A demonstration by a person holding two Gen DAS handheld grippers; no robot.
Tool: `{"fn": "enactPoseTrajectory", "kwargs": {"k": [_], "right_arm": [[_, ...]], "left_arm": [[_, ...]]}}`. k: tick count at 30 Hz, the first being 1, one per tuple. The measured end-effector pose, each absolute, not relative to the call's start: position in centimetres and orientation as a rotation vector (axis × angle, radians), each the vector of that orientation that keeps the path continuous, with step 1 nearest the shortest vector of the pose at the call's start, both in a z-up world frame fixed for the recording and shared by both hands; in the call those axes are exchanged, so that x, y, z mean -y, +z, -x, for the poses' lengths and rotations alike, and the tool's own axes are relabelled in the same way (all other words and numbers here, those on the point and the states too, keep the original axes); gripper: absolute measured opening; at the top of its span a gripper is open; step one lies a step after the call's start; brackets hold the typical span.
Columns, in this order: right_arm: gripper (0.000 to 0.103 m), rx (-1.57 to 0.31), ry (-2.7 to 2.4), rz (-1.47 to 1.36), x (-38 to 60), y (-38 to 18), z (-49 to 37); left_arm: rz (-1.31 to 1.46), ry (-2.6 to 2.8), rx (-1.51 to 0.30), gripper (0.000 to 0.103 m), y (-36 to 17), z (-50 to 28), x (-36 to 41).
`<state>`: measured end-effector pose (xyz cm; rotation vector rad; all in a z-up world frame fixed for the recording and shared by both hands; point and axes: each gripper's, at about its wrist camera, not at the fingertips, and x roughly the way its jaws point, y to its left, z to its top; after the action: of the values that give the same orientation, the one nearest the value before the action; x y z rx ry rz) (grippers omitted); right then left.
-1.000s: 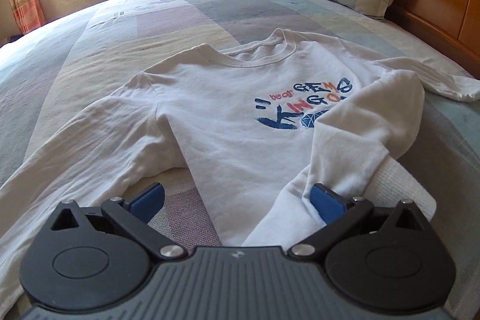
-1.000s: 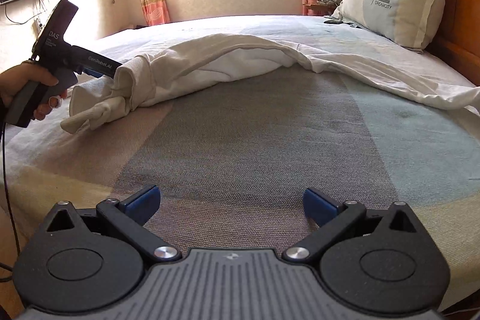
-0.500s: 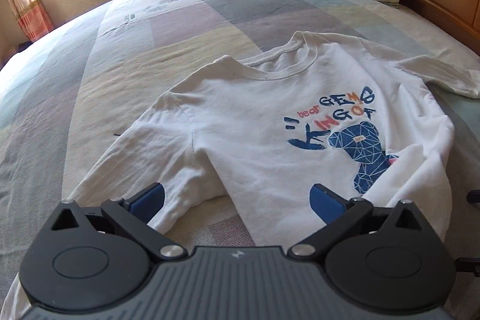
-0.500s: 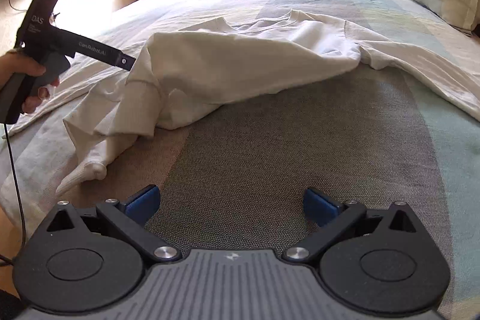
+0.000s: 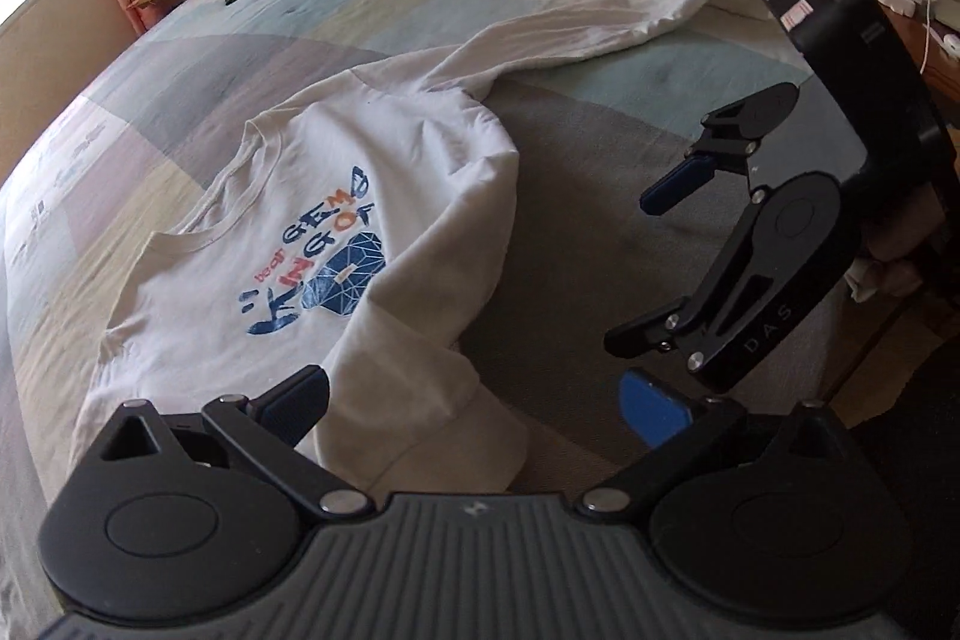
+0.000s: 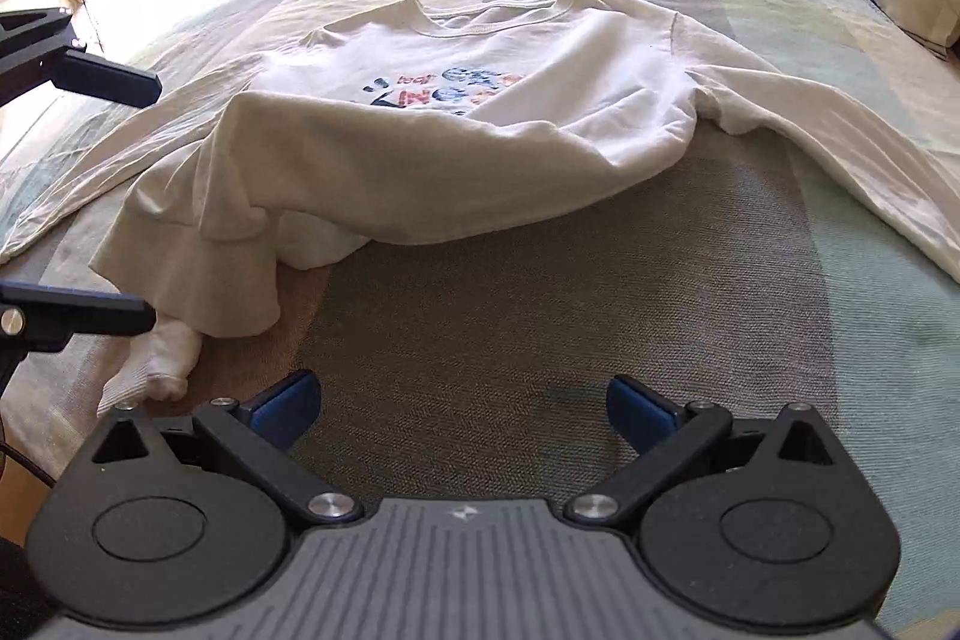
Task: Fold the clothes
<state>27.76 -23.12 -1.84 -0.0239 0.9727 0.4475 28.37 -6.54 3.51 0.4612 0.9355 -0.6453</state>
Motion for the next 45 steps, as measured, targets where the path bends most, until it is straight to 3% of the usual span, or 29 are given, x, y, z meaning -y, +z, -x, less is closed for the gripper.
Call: {"fn": "enactPoseTrajectory", "kwargs": {"k": [7,16,30,41,45], "right_arm": [[0.103,-0.965,0.386,-0.007,25.6,-0.8,-28.2],[0.103,-1.023,0.555,-0.113,24.4,-0.3,-28.6],[0.103,-1.048,0.445,0.011,18.5,2.1,-25.9],[0.103,-1.026,0.32,-0.033,15.9,3.0,-24.2],[0.103,-1.022,0.3,-0.054,15.1,3.2,-23.8]], "left_arm": [[-0.453,-0.436,-0.987,0.102,0.2,-31.4,6.6],[-0.305,-0.366,-0.994,0.103,1.0,-35.3,0.2],[-0.258,-0.425,-0.964,0.102,0.1,-38.3,-6.9],[-0.488,-0.686,-0.808,0.102,4.2,-34.2,-5.6],[-0.698,-0.785,-0.81,0.102,2.3,-32.6,-2.8]]}}
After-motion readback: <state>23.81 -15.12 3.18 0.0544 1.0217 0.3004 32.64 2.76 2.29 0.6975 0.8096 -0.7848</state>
